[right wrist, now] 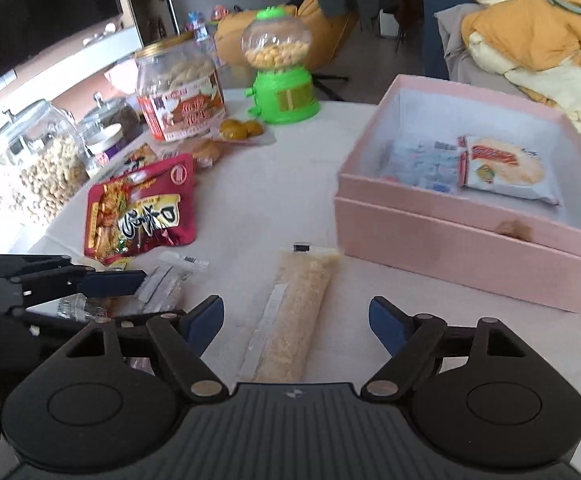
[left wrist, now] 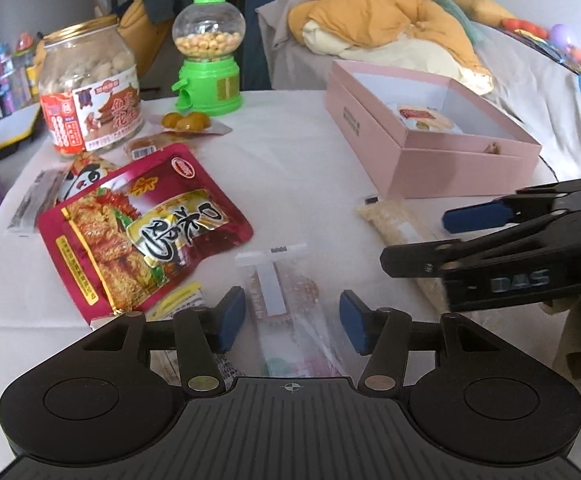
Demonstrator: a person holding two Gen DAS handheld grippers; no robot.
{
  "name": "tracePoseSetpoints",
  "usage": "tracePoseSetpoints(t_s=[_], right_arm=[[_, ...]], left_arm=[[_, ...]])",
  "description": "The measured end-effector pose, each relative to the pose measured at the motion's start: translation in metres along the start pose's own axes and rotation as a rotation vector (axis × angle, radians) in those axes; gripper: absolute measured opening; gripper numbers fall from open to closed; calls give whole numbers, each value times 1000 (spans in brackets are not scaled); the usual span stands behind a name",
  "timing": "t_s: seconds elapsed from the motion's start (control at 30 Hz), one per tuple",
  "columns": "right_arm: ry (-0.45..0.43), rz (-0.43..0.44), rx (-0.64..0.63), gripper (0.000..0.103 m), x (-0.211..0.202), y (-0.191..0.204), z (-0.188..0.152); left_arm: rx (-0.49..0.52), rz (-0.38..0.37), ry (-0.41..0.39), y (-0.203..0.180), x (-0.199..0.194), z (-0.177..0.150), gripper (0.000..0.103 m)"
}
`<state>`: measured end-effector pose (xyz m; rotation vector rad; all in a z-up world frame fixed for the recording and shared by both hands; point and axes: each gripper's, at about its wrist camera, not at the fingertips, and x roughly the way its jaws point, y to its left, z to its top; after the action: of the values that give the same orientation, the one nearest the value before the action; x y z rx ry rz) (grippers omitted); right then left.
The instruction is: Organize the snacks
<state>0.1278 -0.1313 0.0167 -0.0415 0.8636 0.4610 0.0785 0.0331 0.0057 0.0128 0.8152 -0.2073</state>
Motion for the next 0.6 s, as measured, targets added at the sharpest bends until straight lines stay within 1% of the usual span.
tracePoseSetpoints(t_s=[0.03, 0.07, 0.1, 0.13, 0.17, 0.2, 0.23, 0.27, 0.3, 0.37, 0.43, 0.5, 0.53, 0.6], right_arm=[[4, -23, -10, 72, 3, 3, 0], [9, -41, -19, 58, 5, 4, -1], [18, -57, -29, 55, 7, 4, -3], [11, -65, -37, 48, 5, 3, -6], [8, -71, -38, 39, 2, 0, -8], [11, -76, -36, 35, -2, -3, -10], [12, -79, -34, 32, -5, -6, -12], [12, -89, -28, 30, -9, -11, -15], [13, -103, -19, 30, -14, -16, -19], [10, -127, -4, 29, -23, -25, -26], [10, -142, 15, 29, -33, -35, -33], [12, -141, 29, 29, -41, -42, -39], [13, -141, 31, 29, -44, -44, -42], [8, -152, 23, 29, -47, -46, -46]], left_arm=[[-3, -4, -1, 1, -1, -1, 57], [-6, -7, -2, 2, -1, -1, 57], [-6, -9, -3, 2, -1, -1, 57], [-6, -9, -4, 3, -1, -1, 57], [-4, -9, -6, 2, -2, -1, 57], [-1, -10, -9, 2, -2, -1, 56], [2, -14, -13, 1, -2, -1, 53], [6, -22, -18, -1, -3, -1, 47], [10, -45, -20, -3, -3, -1, 48], [16, -127, -20, -8, -3, -2, 44], [50, -228, -11, -20, -2, -4, 41], [83, -282, 2, -31, 0, -7, 43], [97, -273, -3, -37, 0, -8, 45], [110, -242, -9, -43, 2, -6, 45]])
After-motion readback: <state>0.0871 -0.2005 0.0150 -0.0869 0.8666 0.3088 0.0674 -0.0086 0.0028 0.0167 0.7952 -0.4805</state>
